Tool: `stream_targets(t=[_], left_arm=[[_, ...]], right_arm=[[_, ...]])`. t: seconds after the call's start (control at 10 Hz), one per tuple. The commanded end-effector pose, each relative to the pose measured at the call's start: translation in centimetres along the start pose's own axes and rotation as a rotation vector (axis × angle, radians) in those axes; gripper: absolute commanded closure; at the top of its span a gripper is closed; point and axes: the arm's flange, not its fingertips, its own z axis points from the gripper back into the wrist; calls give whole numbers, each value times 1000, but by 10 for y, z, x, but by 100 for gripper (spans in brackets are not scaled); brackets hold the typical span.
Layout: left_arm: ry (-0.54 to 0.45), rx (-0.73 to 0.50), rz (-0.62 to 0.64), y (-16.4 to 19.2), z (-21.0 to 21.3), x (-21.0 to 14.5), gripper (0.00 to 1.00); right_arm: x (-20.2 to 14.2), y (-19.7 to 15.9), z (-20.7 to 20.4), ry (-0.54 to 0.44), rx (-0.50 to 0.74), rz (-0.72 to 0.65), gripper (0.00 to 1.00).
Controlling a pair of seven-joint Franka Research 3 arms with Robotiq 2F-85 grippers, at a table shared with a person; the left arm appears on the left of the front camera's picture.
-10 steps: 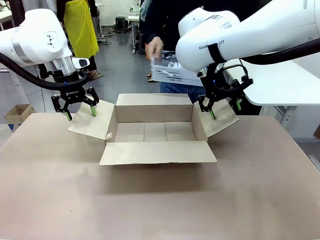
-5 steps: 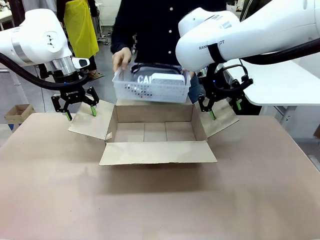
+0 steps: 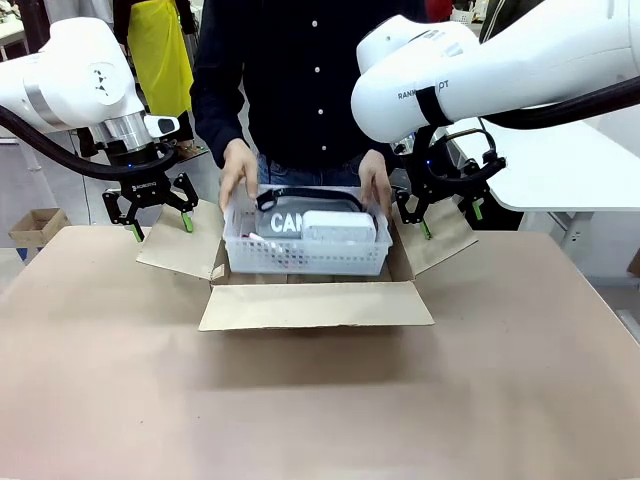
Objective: Pack the gift set into the box.
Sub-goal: Lift both hands away from the flaps of the Package Box.
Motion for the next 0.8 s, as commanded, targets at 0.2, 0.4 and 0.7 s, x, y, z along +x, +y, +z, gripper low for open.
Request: stream_targets(t=[0.2,0.4,0.7], left_arm=[[-6,11,11,1,2,-1,0],[-6,11,11,1,2,-1,0],[-6,11,11,1,2,-1,0]], right_arm=[[1,-2,3,0,-5,-2,0],[1,-2,3,0,-5,-2,0],[1,-2,3,0,-5,-2,0]])
